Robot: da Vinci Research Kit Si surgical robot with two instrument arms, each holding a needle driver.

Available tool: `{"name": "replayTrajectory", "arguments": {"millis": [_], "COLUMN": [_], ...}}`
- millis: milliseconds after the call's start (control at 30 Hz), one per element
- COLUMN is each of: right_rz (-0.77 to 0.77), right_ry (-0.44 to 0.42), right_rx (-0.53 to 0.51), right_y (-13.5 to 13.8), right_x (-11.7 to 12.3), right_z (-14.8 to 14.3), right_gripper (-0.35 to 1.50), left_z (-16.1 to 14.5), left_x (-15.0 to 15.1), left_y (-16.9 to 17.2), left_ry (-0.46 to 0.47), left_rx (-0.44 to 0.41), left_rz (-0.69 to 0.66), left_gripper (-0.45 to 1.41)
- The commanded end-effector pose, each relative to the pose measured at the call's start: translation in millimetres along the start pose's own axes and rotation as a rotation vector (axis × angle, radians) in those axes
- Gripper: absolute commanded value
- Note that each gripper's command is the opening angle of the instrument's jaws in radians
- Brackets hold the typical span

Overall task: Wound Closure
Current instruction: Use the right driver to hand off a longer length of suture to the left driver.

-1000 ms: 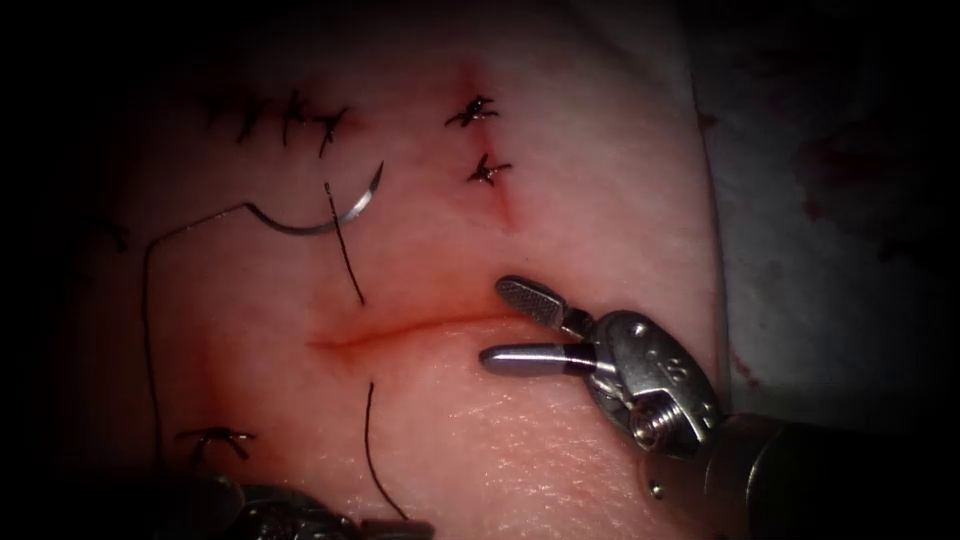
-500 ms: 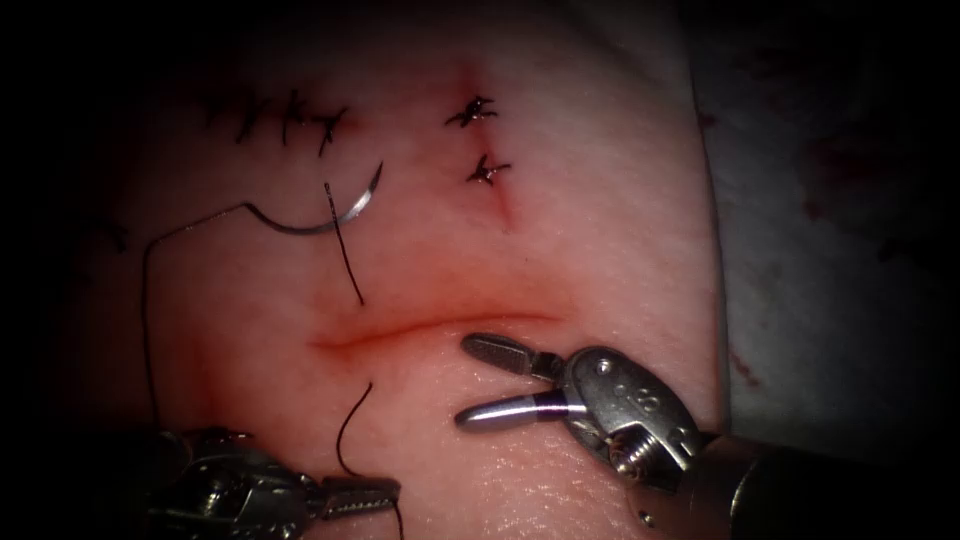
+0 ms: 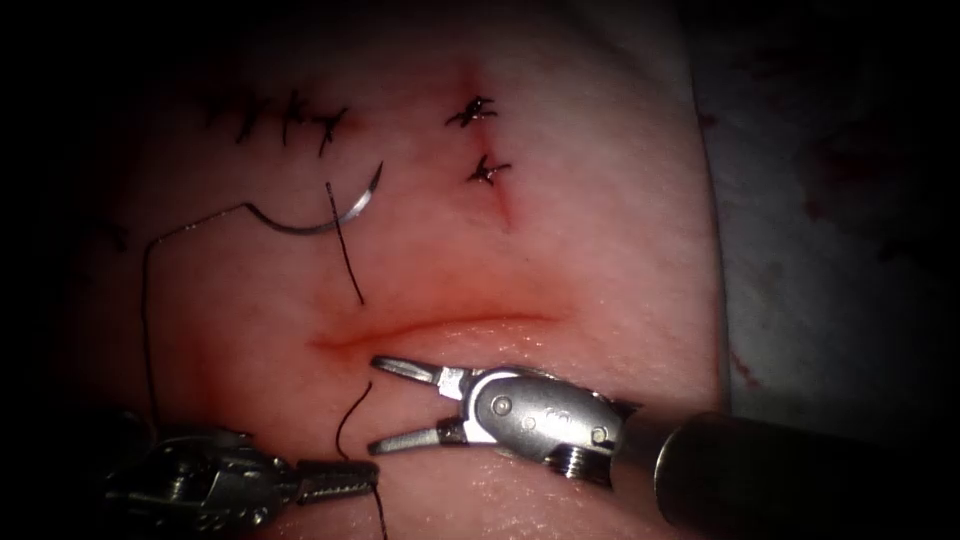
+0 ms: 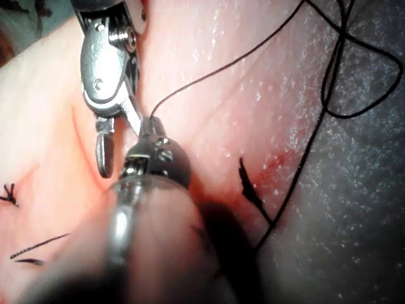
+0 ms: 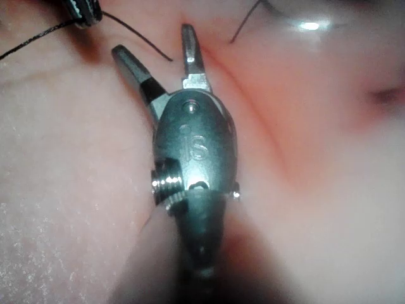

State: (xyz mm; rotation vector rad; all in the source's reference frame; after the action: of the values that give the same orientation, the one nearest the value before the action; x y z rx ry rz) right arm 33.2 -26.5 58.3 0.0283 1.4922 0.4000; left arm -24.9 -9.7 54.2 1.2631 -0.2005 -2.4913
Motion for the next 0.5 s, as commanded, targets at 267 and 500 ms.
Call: {"name": "replayTrajectory", "arguments": {"millis": [267,500], "right_rz": [-0.086,-0.116], "right_ry": [0.045,0.046], "right_rx": [0.045,0.038], "right_y": [-0.8,-1.1], "right_x": [0.2,0.4], "right_z": [2.2,3.4], "right_gripper": [1.28,1.08], "left_z": [1.1,1.0], "left_x": [-0.2,0.0], "left_y": [-0.2,-0.1], "left_ry": [-0.001,-0.003], "left_rx": [0.001,0.002], "left_rz": [-0.001,-0.002], "left_gripper": [-0.45,-0.45]}}
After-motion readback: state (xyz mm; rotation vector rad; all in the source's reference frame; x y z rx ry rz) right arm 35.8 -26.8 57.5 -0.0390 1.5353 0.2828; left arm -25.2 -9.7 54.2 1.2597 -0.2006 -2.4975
